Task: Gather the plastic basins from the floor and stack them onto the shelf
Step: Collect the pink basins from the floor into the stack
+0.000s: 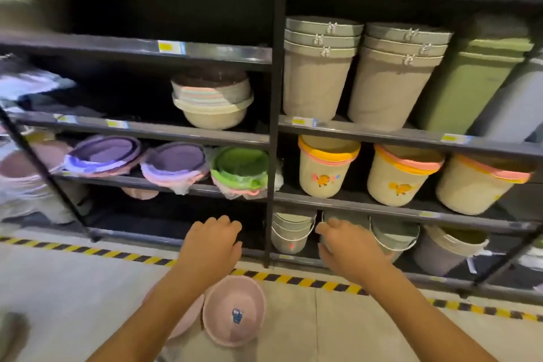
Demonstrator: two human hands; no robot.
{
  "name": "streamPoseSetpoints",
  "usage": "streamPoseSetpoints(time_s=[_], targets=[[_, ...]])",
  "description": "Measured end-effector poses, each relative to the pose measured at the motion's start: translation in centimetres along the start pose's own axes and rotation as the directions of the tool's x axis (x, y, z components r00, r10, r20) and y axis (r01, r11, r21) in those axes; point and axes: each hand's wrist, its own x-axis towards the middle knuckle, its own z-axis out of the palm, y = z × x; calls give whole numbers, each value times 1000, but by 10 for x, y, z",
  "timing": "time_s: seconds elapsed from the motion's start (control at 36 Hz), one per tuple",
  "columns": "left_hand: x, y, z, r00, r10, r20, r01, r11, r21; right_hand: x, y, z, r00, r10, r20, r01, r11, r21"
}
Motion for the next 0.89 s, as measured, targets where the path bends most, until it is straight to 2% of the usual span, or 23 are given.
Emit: streamPoseSetpoints(time_s=[0.19,0.28,0.44,0.64,0.89], targets=[[20,34,-5,960,-280,-15,279,959,-55,54,61,4,971,-237,16,238,971,-10],[23,42,-11,918,-397,17,396,913,-93,81,72,0,939,-342,15,343,939,-34],[29,30,-20,812,-576,91,582,811,-63,145,63,-4,872,-489,17,490,872,-22],[40,-10,-23,729,-681,72,685,723,-89,214,13,-17,790,-612,-21,612,791,-11],[40,-31,-28,586,-808,60,809,579,-101,278,-38,-27,676,-736,-25,736,674,55]])
